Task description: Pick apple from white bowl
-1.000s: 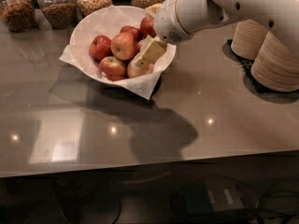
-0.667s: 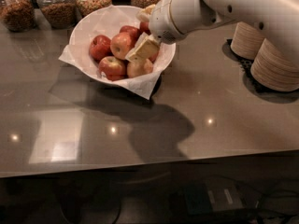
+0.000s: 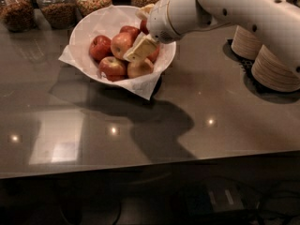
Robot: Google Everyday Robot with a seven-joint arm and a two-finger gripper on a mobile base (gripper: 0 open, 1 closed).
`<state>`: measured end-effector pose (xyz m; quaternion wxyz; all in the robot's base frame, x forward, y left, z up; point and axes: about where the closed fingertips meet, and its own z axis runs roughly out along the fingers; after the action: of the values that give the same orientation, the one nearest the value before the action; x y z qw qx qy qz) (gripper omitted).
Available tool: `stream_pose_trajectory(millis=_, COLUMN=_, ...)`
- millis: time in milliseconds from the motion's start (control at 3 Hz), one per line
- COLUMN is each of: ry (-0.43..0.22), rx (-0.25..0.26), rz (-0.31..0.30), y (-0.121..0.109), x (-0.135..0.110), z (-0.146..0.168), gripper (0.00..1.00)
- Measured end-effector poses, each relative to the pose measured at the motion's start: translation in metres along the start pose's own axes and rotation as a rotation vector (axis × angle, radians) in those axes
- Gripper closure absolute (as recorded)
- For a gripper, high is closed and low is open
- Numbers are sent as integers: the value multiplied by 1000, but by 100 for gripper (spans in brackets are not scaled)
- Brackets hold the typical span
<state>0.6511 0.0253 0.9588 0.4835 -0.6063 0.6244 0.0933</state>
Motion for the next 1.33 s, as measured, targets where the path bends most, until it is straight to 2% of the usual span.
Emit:
stream_pose_trajectory(millis=1000, ry=-41, rx=-67, rz=52, y=14, x=4, z=41, gripper=25)
stream_pose_trajectory(millis=1333, ry=-43, rx=-72, rz=54, y=15, x=4, z=43, gripper=32)
